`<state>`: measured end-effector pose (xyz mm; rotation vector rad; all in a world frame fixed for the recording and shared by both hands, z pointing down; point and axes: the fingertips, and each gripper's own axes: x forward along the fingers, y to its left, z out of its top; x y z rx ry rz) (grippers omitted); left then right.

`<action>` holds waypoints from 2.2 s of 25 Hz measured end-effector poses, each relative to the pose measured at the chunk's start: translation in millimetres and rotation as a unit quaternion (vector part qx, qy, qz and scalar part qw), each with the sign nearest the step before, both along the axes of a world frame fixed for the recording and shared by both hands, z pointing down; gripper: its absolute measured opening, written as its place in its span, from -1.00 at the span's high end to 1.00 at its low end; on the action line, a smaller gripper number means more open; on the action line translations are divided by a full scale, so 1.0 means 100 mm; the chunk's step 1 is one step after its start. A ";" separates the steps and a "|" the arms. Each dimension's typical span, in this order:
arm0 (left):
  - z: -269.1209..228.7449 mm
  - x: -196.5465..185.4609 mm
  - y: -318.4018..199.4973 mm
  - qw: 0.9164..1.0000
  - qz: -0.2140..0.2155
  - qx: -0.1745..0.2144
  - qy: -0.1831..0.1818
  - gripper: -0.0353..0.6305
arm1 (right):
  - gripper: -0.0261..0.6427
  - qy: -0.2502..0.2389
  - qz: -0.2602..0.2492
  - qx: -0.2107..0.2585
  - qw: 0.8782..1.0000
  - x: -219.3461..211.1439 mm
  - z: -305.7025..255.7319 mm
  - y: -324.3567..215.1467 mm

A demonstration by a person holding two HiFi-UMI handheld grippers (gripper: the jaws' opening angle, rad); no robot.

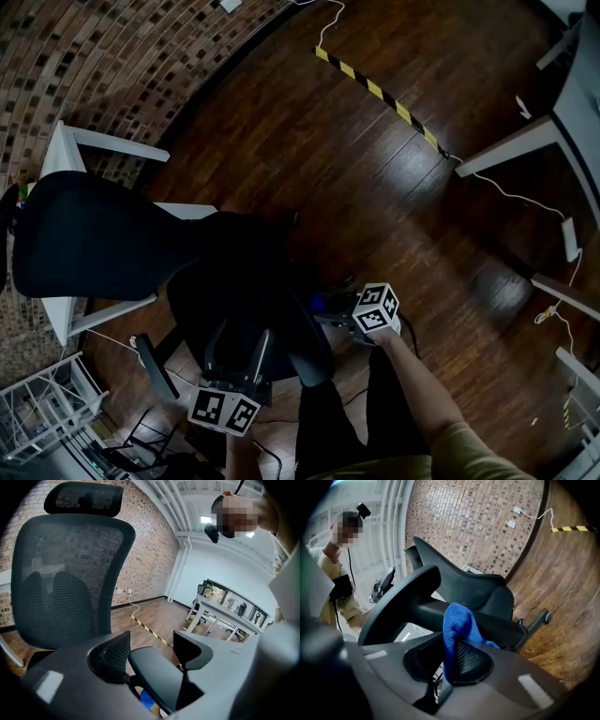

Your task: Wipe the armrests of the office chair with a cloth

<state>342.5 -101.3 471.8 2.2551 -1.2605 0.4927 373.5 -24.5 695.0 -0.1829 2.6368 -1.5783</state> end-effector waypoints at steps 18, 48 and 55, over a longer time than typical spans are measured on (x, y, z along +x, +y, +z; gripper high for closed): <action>0.38 -0.41 0.25 0.998 -0.063 -0.018 0.009 0.05 | 0.83 0.181 -0.001 -0.055 0.982 0.18 1.29 -0.59; 0.24 -2.44 1.54 0.978 -0.150 0.034 0.143 0.09 | 0.83 0.375 -0.804 0.162 0.432 -1.16 -0.76 0.04; 0.39 -2.53 1.65 0.973 -0.162 0.024 0.160 0.12 | 0.83 0.325 -0.916 -0.027 0.236 -0.42 -0.74 0.26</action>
